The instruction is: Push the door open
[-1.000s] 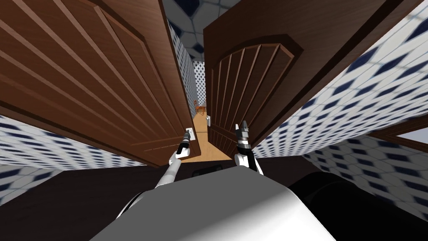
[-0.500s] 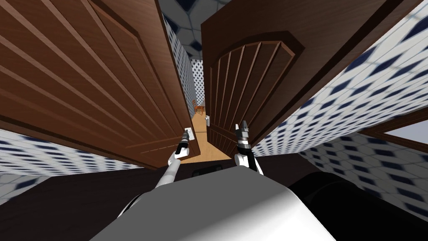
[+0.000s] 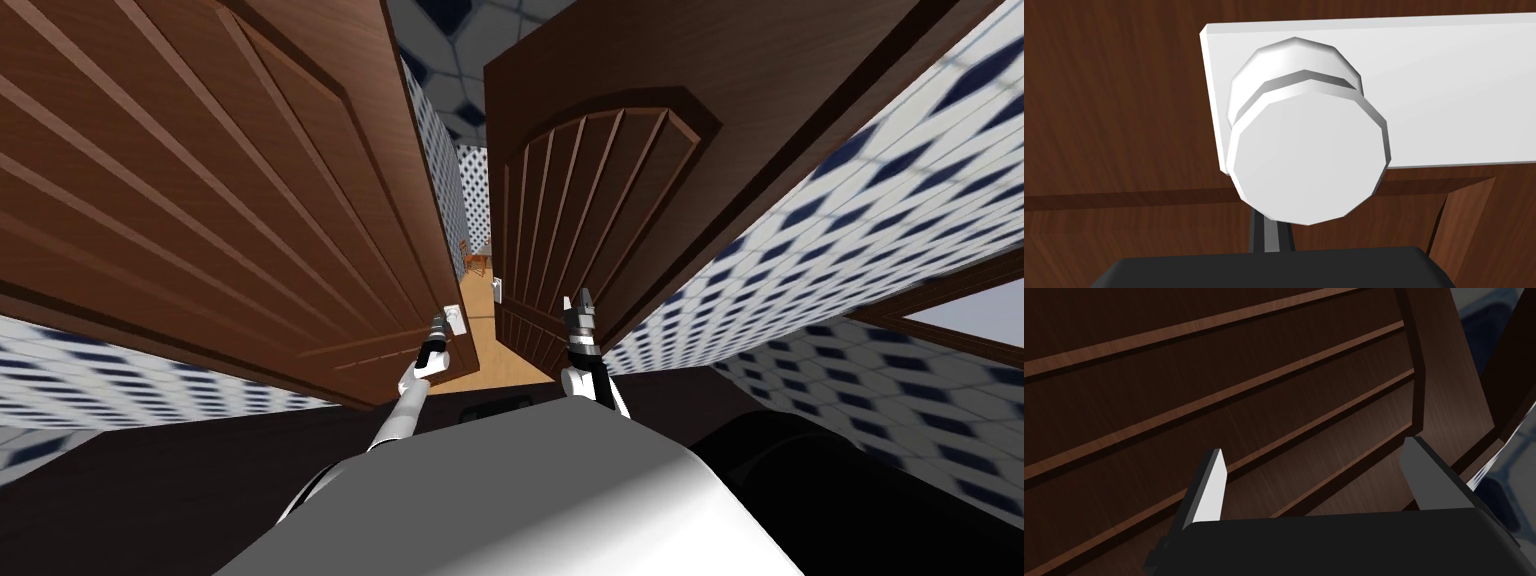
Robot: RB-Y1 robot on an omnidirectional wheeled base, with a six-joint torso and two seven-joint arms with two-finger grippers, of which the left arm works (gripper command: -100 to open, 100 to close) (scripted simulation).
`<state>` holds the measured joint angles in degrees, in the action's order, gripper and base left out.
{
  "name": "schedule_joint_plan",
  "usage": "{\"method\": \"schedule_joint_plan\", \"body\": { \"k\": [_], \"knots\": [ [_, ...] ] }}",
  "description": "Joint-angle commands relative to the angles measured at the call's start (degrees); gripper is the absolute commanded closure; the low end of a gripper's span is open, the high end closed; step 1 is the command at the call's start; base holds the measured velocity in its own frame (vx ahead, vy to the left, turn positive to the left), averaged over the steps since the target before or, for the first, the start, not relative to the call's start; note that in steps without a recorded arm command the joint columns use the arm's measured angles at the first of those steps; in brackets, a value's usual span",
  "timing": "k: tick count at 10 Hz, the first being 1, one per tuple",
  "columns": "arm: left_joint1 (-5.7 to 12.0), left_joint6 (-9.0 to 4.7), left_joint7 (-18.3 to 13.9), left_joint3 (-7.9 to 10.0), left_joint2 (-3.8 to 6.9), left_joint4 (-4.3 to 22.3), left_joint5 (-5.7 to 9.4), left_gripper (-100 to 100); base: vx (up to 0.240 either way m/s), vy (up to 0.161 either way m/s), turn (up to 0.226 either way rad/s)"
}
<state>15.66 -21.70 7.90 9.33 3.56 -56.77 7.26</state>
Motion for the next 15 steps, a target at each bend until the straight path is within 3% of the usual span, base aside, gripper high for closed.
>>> {"method": "schedule_joint_plan", "body": {
  "k": [1,4,7,8,9,12,15],
  "knots": [
    [-0.16,0.38,-0.1,-0.06,0.01,0.2,0.10,-100,-0.127,-0.036,0.019],
    [-0.39,0.89,-0.3,-0.14,-0.45,0.5,0.24,-100,-0.194,-0.096,0.040],
    [-0.66,1.51,-0.5,-0.23,-1.70,0.8,0.41,-100,-0.186,-0.104,0.032],
    [-0.48,1.19,-0.4,-0.18,-1.44,1.0,0.36,-100,-0.087,-0.053,0.009],
    [-0.57,0.85,-0.4,-0.03,-0.82,1.2,0.38,-100,0.099,0.010,-0.031],
    [-0.69,0.32,-0.3,0.18,-0.42,1.5,0.41,-100,0.183,0.018,-0.022],
    [-0.85,-0.39,-0.3,0.47,-0.84,1.9,0.44,-100,0.202,0.032,-0.026]
  ]
}}
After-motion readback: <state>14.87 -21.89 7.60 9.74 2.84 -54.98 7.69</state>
